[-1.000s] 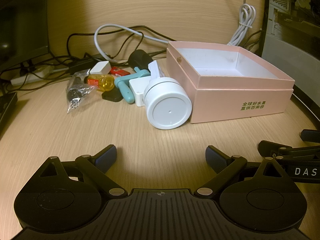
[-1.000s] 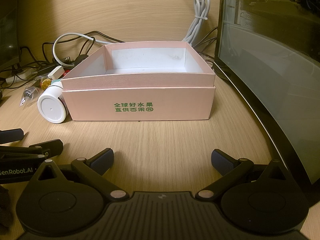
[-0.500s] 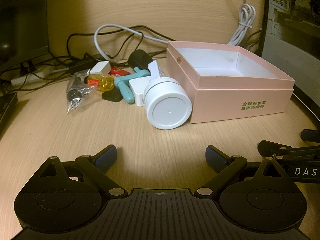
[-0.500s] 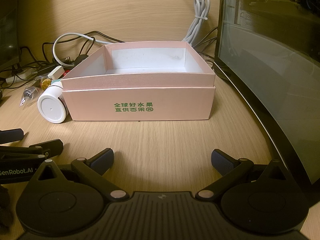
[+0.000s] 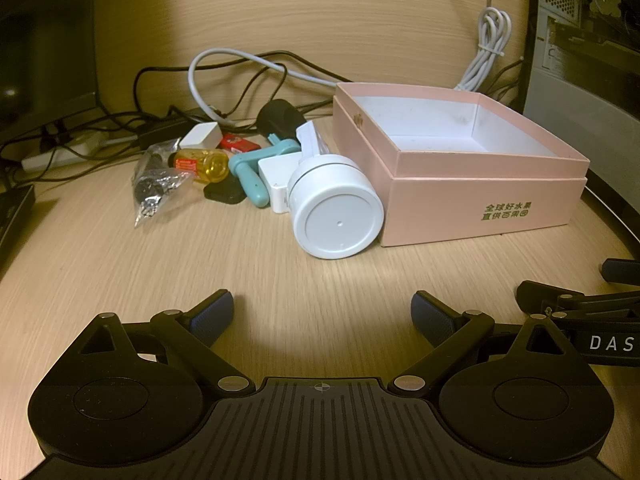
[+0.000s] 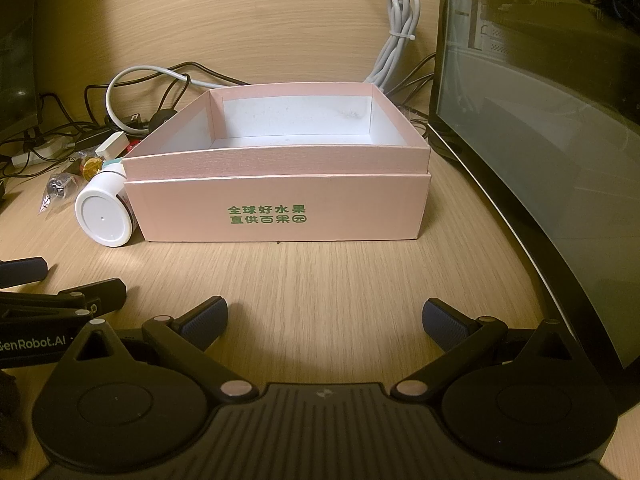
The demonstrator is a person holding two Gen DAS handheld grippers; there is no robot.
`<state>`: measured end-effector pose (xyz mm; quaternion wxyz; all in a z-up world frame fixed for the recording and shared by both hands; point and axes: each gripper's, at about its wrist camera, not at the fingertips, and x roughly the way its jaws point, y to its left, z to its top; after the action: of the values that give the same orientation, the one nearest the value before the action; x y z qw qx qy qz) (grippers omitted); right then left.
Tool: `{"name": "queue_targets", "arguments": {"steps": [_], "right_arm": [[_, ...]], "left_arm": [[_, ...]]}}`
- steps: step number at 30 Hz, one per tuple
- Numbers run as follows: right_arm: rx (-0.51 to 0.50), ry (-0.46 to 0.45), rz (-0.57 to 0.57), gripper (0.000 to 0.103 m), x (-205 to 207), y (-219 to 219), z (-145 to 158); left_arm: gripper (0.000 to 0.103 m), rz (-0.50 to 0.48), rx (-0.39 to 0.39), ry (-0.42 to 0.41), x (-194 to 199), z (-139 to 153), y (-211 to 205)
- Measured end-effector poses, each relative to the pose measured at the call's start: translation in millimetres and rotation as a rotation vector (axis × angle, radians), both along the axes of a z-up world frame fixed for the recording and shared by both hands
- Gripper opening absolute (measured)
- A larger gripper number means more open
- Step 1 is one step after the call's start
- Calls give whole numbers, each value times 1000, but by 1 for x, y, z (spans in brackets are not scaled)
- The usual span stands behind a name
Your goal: Organize rigid objects
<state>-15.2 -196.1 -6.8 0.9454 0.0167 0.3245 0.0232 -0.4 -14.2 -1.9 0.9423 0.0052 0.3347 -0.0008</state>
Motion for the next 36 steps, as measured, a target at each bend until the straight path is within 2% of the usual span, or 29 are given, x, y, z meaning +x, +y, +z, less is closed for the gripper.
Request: {"name": "queue_targets", "arguments": {"steps": [28, 30, 34, 36], "right_arm": [[0, -6, 0, 103, -1, 2, -2], [3, -6, 15, 103, -2, 2, -4], [-4, 61, 73, 103, 4, 1, -1], [-3, 84, 90, 103, 6, 0, 0]], "left_arm": [[97, -6, 0, -5, -1, 0, -7], [97, -18, -9, -25, 0, 5, -5], [97, -37, 3, -116, 8, 37, 1], [97, -68, -4, -96, 24, 43, 2]]}}
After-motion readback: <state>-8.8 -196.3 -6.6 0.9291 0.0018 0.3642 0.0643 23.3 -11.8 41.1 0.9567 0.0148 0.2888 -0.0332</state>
